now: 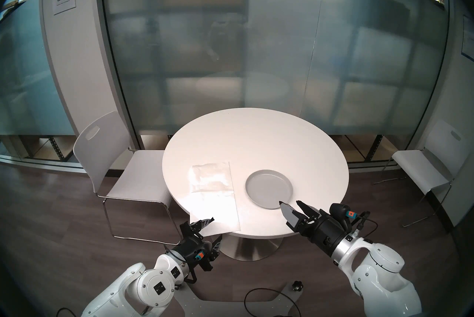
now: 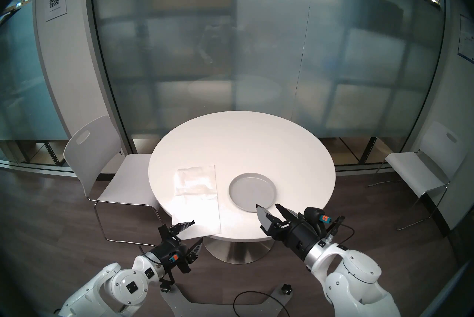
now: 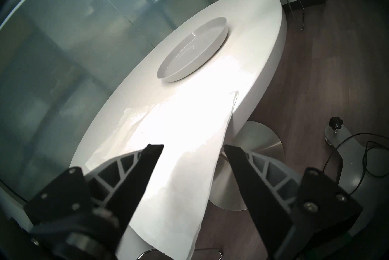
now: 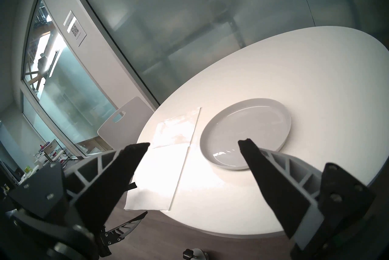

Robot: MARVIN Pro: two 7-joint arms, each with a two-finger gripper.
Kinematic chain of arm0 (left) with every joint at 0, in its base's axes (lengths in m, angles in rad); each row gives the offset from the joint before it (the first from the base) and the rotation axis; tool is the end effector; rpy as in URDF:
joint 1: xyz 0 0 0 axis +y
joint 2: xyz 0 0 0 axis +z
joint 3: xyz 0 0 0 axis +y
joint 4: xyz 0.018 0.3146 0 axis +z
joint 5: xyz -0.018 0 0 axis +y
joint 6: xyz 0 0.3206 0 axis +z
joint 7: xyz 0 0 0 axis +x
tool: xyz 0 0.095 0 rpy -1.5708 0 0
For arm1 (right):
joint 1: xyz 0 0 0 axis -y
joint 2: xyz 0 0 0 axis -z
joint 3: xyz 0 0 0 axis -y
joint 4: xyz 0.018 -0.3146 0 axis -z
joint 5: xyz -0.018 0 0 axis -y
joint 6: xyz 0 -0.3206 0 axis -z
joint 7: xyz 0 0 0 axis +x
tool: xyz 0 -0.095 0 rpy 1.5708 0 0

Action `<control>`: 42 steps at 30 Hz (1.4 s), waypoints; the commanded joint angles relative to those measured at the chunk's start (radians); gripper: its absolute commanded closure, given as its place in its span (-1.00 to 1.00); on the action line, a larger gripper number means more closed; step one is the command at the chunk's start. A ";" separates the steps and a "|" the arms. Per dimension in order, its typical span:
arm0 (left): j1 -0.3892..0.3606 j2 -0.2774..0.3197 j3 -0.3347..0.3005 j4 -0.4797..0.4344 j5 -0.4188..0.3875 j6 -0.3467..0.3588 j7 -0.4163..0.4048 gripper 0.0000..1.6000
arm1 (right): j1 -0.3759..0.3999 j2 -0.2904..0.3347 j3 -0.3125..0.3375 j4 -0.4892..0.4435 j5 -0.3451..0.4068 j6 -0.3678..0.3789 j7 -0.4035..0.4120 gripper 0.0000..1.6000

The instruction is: Fold the napkin in half twice and place it beside the plate

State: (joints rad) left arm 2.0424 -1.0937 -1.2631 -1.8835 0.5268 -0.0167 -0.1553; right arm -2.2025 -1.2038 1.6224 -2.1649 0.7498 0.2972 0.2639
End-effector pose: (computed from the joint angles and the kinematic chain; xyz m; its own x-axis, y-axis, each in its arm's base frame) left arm 0.2388 -0.0279 -0.4033 -0.1272 -0.7251 0.6768 -0.6054 -0.4838 -0.6320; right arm 0.2375 -0.0208 -0.3009 0.3990 -0.3334 0.8542 0.3574 -0.8014 -0.4797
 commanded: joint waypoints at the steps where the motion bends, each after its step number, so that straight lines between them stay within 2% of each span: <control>1: -0.014 0.003 -0.001 0.003 0.007 -0.023 0.011 -0.61 | 0.021 -0.004 -0.006 -0.014 0.003 0.004 -0.003 -1.00; 20: -0.038 0.010 0.010 0.037 0.041 -0.054 0.036 -0.30 | 0.041 -0.024 -0.005 -0.021 0.038 0.033 -0.011 -1.00; 21: -0.038 0.010 0.010 0.037 0.041 -0.055 0.037 0.02 | 0.042 -0.024 -0.005 -0.021 0.038 0.035 -0.011 -1.00; 27: -0.027 0.011 0.003 0.028 0.031 -0.061 0.041 0.09 | 0.047 -0.026 -0.008 -0.018 0.037 0.040 -0.011 -1.00; 32: -0.019 0.013 0.000 0.014 0.026 -0.060 0.040 0.27 | 0.052 -0.028 -0.011 -0.014 0.036 0.042 -0.011 -1.00; 34: -0.017 0.014 -0.001 0.010 0.025 -0.060 0.041 0.47 | 0.054 -0.028 -0.012 -0.013 0.036 0.042 -0.011 -1.00; 35: -0.016 0.015 -0.002 0.007 0.024 -0.059 0.040 0.49 | 0.055 -0.028 -0.013 -0.012 0.035 0.042 -0.010 -1.00; 39: -0.011 0.016 -0.004 0.001 0.021 -0.056 0.039 0.77 | 0.057 -0.029 -0.015 -0.010 0.034 0.040 -0.011 -1.00; 40: -0.010 0.017 -0.004 0.000 0.021 -0.056 0.039 0.90 | 0.057 -0.029 -0.016 -0.010 0.034 0.040 -0.012 -1.00; 42: -0.006 0.019 -0.006 -0.006 0.019 -0.058 0.039 1.00 | 0.059 -0.030 -0.017 -0.009 0.034 0.040 -0.012 -1.00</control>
State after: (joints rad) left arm 2.0288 -1.0785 -1.2648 -1.8533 0.5491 -0.0696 -0.1200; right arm -2.1593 -1.2302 1.6091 -2.1585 0.7841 0.3423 0.2502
